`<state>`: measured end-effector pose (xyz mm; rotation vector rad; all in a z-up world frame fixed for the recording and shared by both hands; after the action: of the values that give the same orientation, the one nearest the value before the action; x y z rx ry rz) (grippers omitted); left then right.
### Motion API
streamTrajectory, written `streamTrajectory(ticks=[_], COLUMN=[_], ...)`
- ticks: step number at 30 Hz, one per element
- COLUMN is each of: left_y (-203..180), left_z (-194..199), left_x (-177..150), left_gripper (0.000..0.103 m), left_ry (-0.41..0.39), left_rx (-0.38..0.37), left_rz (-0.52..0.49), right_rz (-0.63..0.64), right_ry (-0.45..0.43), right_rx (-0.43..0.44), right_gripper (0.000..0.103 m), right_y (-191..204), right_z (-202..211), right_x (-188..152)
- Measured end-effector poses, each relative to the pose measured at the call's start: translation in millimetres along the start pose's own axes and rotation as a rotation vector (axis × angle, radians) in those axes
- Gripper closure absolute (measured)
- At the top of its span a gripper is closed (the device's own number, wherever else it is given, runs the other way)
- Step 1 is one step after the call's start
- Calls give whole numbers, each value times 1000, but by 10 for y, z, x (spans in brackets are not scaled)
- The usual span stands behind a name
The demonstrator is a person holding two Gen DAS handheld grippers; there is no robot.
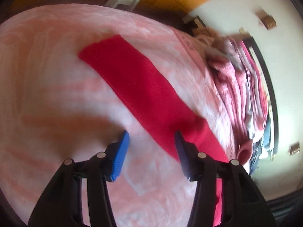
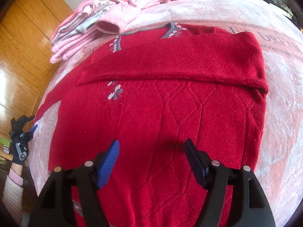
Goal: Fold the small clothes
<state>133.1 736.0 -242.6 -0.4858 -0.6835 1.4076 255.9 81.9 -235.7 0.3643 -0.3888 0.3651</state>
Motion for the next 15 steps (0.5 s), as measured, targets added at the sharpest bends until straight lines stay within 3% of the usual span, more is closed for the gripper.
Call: streamTrajectory(ticks=[3,11,15], left_y=[64,70,38], left_z=[-38,-96,-118], left_x=[278,710,785], left_gripper=[57,58,76], left_ry=[-31,-102,-119], left_rx=[-19,7,52], left_rz=[39,16,-23], right_rz=[-2,-3,10], right_ry=[5,-4,-12], right_rx=[-16,-35,-46], right_gripper=[31,31,31], right_y=[-19,-62,-65], right_z=[-38,-114,-129], right_x=[-5,4,7])
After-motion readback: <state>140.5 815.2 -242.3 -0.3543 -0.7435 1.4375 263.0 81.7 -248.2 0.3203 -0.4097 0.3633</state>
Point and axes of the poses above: each gripper's, at about its wrist camera, not at the fingertips, and z roughly against the way its jaws point, y to its left, x to its top, the point moved 10 cm from there along -z, roughly the way its jaws point, and after that the axes turned 9 degrees about z, right-handed, at the moved point
